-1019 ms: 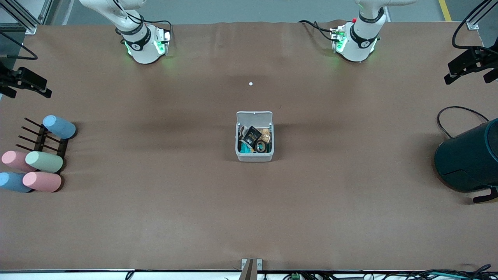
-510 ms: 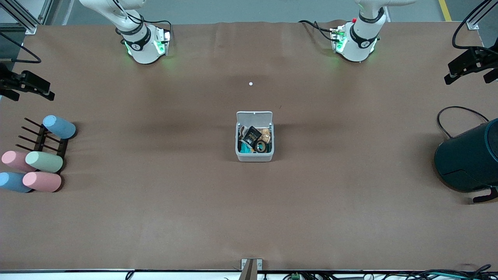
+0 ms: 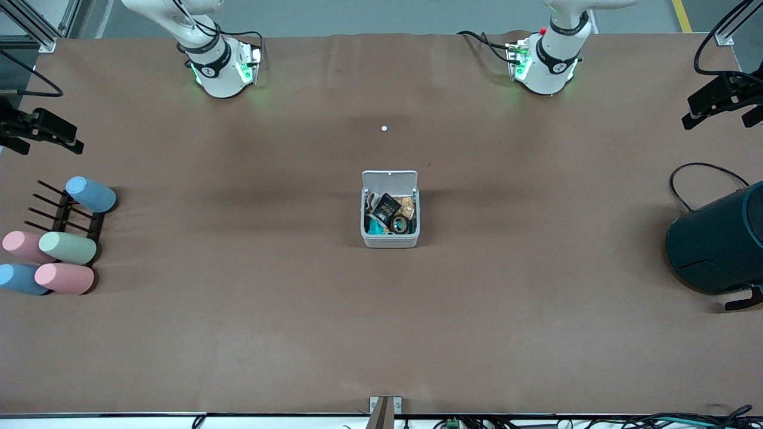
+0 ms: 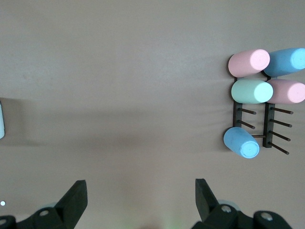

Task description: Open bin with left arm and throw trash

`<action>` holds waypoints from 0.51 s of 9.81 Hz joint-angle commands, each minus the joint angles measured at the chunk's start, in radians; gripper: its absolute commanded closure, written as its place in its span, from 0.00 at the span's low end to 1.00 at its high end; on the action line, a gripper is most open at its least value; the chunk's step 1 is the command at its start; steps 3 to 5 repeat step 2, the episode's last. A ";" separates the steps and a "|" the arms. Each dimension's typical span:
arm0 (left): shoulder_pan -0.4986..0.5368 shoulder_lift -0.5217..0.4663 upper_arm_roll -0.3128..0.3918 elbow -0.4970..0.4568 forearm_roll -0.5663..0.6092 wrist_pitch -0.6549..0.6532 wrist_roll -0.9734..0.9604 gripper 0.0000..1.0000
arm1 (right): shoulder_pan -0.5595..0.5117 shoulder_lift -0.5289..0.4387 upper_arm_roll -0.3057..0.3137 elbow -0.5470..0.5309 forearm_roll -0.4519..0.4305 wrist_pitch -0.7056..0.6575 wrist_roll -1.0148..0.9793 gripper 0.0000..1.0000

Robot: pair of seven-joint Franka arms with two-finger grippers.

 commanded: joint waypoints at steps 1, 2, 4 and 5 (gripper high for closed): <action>0.003 -0.005 0.004 -0.002 -0.001 0.006 0.014 0.00 | -0.006 -0.008 0.005 -0.009 0.000 0.005 -0.010 0.00; 0.003 -0.005 0.006 -0.002 -0.001 0.008 0.020 0.00 | -0.006 -0.008 0.005 -0.010 0.000 0.006 -0.008 0.00; 0.003 -0.005 0.006 -0.002 -0.001 0.008 0.020 0.00 | -0.006 -0.008 0.005 -0.010 0.000 0.006 -0.008 0.00; 0.003 -0.005 0.006 -0.002 -0.001 0.008 0.020 0.00 | -0.006 -0.008 0.005 -0.010 0.000 0.006 -0.008 0.00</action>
